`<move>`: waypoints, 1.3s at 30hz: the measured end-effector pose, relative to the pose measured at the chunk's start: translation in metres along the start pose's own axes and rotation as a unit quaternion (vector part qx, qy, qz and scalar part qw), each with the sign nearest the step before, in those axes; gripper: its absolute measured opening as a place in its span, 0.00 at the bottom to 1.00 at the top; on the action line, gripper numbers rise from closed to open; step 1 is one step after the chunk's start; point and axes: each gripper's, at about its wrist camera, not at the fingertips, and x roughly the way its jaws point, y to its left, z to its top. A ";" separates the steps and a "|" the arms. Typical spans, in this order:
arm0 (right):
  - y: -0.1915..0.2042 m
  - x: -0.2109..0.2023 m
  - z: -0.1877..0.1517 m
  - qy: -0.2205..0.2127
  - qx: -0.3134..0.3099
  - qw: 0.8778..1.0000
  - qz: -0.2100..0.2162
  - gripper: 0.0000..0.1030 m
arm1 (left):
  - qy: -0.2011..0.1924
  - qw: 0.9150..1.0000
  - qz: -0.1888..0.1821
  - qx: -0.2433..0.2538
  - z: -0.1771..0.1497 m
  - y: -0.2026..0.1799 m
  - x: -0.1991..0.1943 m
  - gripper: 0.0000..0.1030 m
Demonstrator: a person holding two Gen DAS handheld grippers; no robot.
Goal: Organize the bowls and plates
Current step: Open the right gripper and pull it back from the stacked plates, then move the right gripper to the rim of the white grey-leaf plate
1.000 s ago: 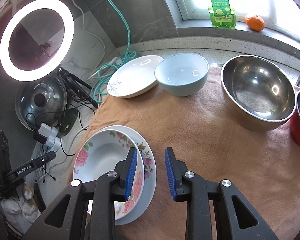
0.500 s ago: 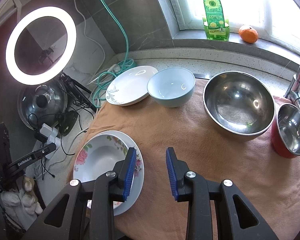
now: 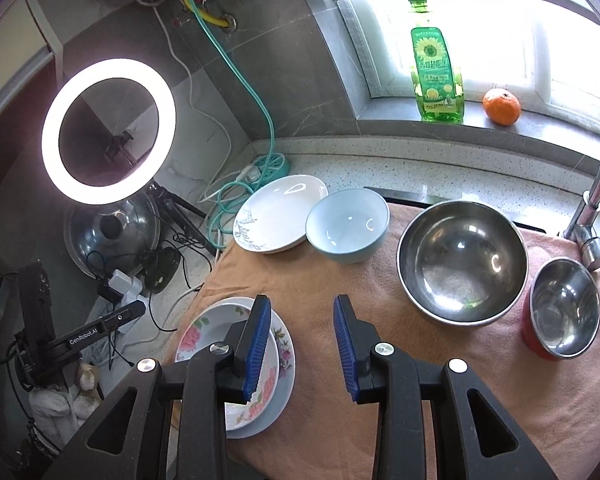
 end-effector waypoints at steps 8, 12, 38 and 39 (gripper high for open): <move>0.012 0.013 0.042 0.000 -0.002 1.000 -0.008 0.29 | 0.014 1.000 -0.027 0.006 0.025 0.000 0.020 0.13; 0.019 0.025 0.061 0.006 -0.012 1.000 -0.012 0.29 | 0.019 0.999 -0.029 0.003 0.034 0.003 0.029 0.13; -0.006 0.196 0.169 0.177 -0.080 0.979 0.065 0.29 | 0.043 0.993 0.024 -0.103 0.064 -0.011 0.103 0.13; -0.007 0.202 0.171 0.182 -0.085 0.977 0.064 0.29 | 0.043 0.993 0.027 -0.106 0.066 -0.011 0.106 0.13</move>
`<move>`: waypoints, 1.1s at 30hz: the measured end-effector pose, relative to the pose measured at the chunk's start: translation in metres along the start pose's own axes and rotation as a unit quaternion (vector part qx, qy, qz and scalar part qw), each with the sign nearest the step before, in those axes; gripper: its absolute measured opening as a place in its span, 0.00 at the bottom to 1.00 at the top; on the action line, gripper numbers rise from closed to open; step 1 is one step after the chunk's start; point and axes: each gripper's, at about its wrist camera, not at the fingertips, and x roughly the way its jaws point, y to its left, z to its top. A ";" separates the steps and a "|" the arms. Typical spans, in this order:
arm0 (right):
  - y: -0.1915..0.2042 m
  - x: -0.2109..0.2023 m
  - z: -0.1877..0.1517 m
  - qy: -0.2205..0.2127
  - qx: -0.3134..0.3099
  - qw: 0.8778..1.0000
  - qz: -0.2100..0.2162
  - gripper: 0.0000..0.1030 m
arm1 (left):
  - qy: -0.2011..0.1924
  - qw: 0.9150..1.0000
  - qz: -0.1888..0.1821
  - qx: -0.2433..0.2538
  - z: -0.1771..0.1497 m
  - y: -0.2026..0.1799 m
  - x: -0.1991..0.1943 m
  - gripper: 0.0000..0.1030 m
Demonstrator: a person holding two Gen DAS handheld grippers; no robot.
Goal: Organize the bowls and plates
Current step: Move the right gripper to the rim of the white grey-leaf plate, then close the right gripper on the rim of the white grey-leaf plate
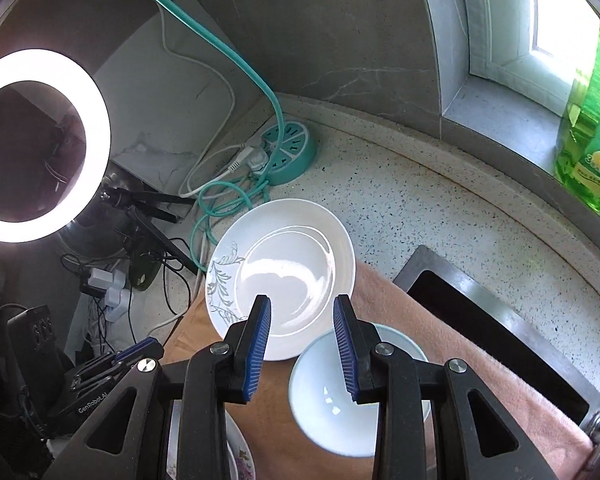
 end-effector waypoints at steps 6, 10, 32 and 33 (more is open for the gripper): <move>-0.019 0.035 0.022 0.034 0.011 0.999 0.011 0.28 | 0.005 1.000 0.018 -0.019 0.011 0.001 0.018 0.13; -0.028 0.053 0.035 0.051 0.017 0.998 0.018 0.26 | 0.017 0.999 0.015 -0.049 0.020 0.008 0.032 0.13; -0.038 0.111 0.053 0.101 0.004 0.995 -0.001 0.16 | 0.046 0.997 0.014 -0.058 0.038 0.016 0.065 0.13; -0.038 0.112 0.054 0.102 0.003 0.995 -0.002 0.15 | 0.048 0.997 0.012 -0.058 0.038 0.016 0.066 0.13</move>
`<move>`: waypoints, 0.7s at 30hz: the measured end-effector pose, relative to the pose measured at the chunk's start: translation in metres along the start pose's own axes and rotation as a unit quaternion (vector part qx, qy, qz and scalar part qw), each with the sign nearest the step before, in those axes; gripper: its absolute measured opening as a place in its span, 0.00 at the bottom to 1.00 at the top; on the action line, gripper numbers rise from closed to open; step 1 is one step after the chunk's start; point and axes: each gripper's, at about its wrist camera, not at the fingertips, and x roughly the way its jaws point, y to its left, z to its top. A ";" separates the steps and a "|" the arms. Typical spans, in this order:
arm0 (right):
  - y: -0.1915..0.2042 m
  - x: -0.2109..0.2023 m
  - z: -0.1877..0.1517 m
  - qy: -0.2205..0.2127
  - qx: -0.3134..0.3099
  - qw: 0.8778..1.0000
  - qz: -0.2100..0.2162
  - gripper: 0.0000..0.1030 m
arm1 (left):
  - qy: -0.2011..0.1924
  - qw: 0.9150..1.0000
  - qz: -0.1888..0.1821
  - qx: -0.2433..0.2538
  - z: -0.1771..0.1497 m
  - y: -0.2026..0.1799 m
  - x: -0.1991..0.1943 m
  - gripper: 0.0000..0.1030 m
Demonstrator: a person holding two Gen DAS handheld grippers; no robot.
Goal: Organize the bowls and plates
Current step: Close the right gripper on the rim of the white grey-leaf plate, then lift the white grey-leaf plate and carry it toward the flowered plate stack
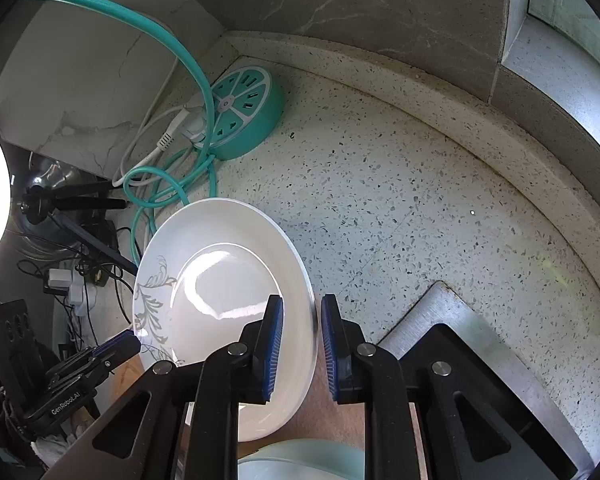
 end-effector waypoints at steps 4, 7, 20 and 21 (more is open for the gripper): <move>0.000 0.003 0.002 0.003 -0.004 1.000 -0.004 0.11 | 0.005 1.000 0.000 0.003 0.000 -0.001 0.004 0.13; -0.004 0.003 0.002 0.004 0.002 1.000 -0.001 0.07 | 0.007 1.000 0.001 -0.001 0.000 -0.001 0.007 0.10; -0.006 0.005 0.001 0.007 0.000 1.000 0.001 0.04 | 0.011 1.000 0.002 -0.002 0.004 -0.005 0.015 0.07; -0.005 0.005 0.001 0.007 -0.002 1.000 -0.001 0.04 | 0.010 1.000 0.004 0.000 0.004 -0.006 0.015 0.07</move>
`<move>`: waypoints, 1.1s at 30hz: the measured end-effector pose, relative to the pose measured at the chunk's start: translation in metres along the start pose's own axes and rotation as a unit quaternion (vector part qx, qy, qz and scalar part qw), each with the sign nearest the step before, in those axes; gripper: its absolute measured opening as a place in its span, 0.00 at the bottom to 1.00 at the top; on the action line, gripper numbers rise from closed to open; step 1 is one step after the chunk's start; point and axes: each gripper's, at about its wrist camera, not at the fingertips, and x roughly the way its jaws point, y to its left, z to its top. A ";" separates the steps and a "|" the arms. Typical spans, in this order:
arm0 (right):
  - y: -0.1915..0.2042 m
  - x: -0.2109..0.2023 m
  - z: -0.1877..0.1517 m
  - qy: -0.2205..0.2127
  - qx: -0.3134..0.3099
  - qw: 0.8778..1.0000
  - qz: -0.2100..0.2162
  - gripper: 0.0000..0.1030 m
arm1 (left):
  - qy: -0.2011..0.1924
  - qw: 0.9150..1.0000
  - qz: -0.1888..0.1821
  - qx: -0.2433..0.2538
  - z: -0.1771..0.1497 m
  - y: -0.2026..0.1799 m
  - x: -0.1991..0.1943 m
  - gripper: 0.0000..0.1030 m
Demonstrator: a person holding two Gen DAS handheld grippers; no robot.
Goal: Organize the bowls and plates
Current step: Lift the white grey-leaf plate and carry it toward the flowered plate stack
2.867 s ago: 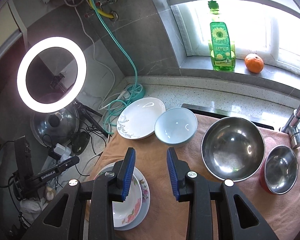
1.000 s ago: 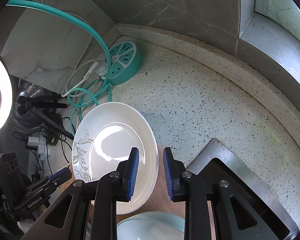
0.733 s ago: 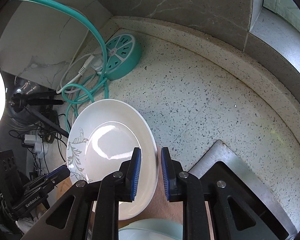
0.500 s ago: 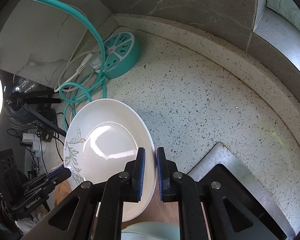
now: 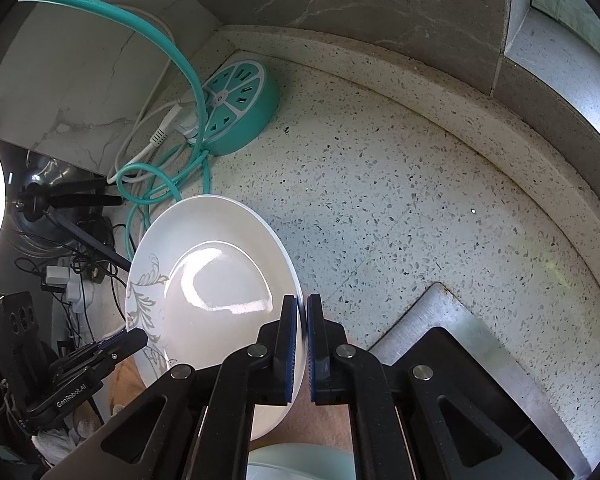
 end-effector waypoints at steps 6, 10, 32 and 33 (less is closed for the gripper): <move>0.003 -0.001 -0.001 -0.004 -0.002 1.000 -0.002 0.04 | -0.004 1.000 0.008 0.009 -0.001 -0.001 0.000 0.07; 0.004 -0.001 -0.002 -0.003 -0.001 1.000 -0.004 0.04 | -0.007 1.000 0.009 0.010 -0.001 0.000 -0.003 0.07; 0.035 -0.012 -0.014 -0.013 -0.021 1.000 0.001 0.04 | -0.028 0.999 0.016 0.012 -0.007 0.018 -0.038 0.07; 0.036 -0.013 -0.015 -0.014 -0.020 1.000 0.002 0.04 | -0.028 0.999 0.015 0.012 -0.007 0.019 -0.039 0.07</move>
